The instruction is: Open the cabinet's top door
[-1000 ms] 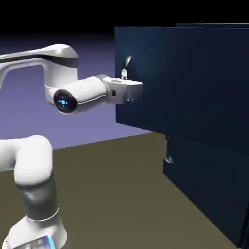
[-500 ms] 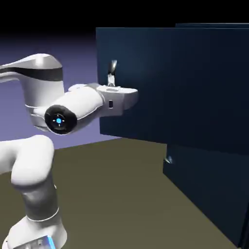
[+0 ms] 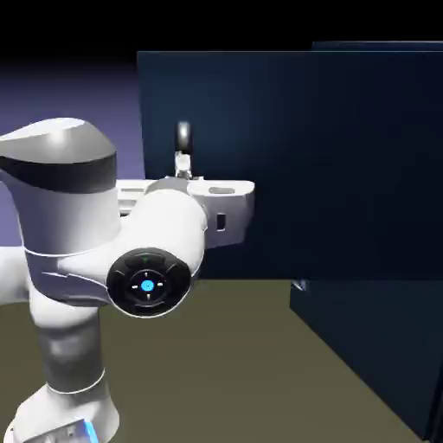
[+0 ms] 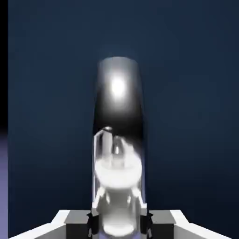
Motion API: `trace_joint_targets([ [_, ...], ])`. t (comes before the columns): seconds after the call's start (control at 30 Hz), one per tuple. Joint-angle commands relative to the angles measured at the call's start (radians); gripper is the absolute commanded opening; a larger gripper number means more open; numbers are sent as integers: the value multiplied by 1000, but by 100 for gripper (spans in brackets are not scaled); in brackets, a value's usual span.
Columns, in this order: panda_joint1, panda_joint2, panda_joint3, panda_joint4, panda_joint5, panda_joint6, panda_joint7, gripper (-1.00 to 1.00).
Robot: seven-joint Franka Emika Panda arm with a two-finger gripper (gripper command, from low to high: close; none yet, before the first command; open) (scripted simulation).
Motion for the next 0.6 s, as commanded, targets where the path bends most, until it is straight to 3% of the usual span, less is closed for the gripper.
trace_joint_targets([
  [0.0, 32, 6, -25, 36, -14, -27, 2, -100],
  [0.57, 570, -14, -313, 652, -142, -445, 114, -100],
])
